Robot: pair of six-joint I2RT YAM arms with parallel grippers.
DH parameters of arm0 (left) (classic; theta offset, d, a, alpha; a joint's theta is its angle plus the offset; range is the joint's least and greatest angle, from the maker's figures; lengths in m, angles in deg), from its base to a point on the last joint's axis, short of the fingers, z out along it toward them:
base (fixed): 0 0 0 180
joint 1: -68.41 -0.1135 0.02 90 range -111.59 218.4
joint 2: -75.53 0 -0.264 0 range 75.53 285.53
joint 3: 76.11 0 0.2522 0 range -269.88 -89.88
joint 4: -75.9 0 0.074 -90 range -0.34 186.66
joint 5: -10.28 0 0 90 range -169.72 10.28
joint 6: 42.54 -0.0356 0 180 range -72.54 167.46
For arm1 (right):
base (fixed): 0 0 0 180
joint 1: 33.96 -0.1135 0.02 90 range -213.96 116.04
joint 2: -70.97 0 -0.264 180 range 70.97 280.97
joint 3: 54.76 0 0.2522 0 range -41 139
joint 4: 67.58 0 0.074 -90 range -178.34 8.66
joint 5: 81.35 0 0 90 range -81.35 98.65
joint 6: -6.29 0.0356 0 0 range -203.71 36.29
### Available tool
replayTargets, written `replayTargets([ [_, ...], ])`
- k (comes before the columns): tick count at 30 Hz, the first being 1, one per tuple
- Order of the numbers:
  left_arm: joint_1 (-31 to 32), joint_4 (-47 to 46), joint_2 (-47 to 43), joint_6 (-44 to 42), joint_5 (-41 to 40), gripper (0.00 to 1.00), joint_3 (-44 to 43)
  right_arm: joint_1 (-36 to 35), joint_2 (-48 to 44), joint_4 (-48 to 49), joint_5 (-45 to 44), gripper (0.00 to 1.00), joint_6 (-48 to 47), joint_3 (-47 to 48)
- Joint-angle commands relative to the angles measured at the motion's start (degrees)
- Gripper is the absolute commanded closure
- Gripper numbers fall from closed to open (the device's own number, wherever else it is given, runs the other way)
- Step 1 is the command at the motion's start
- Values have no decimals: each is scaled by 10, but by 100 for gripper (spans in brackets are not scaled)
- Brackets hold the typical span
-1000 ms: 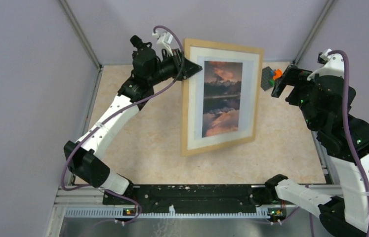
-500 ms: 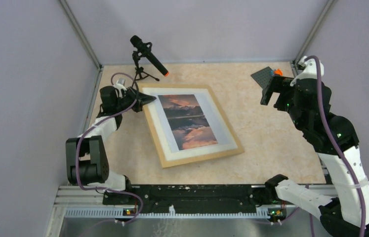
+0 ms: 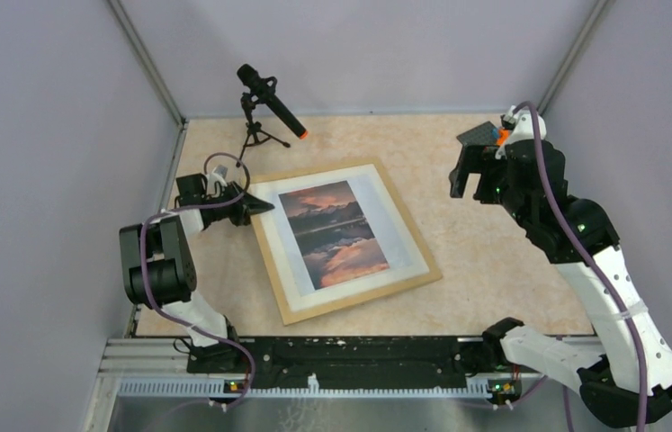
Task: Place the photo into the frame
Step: Turn over the photo frame at the center of the board, then reset both arms
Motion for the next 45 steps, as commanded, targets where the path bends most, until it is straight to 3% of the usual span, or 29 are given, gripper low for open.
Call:
replayTargets([
  [1,-12,47,40,-84,-63,73,-20,2,-11,33,48,1,-12,-7],
  [10,-31,54,93,-104,-93,56,-33,2,-14,15,93,1,-22,-12],
  [16,-44,94,52,-121,-169,40,-34,3,-18,8,103,1,-25,-1],
  [18,-45,133,30,-120,-222,4,-45,2,-22,6,100,1,-26,3],
  [19,-45,158,19,-120,-258,2,-54,3,-23,4,93,1,-26,7],
  [22,-45,214,-35,-117,-349,1,-70,2,-21,-13,55,1,-29,31],
  [25,-40,217,-138,-114,-386,1,-68,3,-16,-40,10,1,-36,67],
  [28,-1,154,-253,-151,-343,1,-82,2,-23,-49,-9,1,-47,95],
  [35,212,116,-338,-258,-339,1,-301,3,-59,2,0,1,-86,120],
  [40,228,-39,-401,-251,-264,1,-317,3,-89,49,11,1,-102,123],
  [45,228,-88,-446,-248,-241,2,-317,2,-132,87,16,1,-103,119],
])
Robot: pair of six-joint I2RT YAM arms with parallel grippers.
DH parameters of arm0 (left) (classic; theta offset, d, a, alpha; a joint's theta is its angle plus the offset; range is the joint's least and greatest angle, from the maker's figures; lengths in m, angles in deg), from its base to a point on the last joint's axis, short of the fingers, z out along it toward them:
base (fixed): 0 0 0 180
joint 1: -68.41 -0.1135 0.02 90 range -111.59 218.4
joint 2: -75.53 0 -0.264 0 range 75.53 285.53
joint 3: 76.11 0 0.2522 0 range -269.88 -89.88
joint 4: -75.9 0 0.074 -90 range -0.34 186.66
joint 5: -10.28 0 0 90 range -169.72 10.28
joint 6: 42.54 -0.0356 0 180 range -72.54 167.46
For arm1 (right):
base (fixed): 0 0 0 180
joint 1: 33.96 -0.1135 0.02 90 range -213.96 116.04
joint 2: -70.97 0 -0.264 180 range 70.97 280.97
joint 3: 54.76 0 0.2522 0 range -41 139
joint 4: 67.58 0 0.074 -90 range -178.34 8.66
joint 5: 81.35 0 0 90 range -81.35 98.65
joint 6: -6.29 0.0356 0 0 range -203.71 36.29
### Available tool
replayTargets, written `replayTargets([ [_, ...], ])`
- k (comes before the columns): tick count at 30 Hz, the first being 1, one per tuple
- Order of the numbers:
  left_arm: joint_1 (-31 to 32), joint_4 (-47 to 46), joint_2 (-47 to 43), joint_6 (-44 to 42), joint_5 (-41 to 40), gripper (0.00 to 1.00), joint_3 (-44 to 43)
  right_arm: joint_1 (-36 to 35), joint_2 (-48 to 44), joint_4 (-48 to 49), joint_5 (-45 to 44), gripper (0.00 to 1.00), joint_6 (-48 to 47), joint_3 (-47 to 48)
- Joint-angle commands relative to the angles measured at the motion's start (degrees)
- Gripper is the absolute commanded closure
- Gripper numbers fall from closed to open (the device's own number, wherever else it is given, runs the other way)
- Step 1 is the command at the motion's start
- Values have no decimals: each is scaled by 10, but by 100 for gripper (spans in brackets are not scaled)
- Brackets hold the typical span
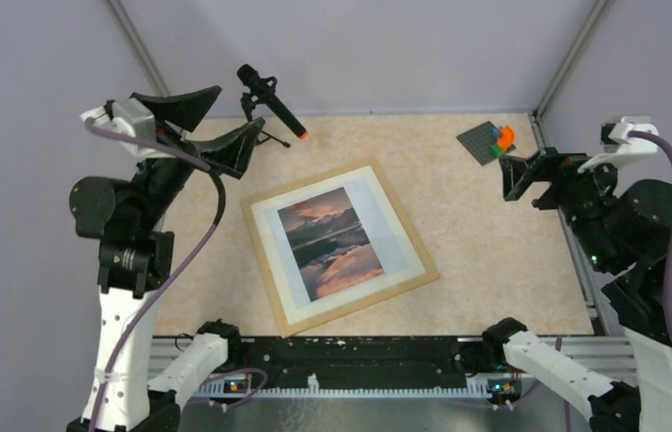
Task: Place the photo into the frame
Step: Reset both arms
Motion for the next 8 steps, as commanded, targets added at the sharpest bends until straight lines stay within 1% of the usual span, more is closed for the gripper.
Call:
replayTargets([
  [1,-1,-81,-23,-9,36,2,-1,2,-38,66,6,1,-12,17],
  [4,-2,-89,-41,-22,46,2,9,2,-62,87,7,1,-10,11],
  [8,0,-85,-50,-29,38,2,14,2,-77,99,-7,1,-4,11],
])
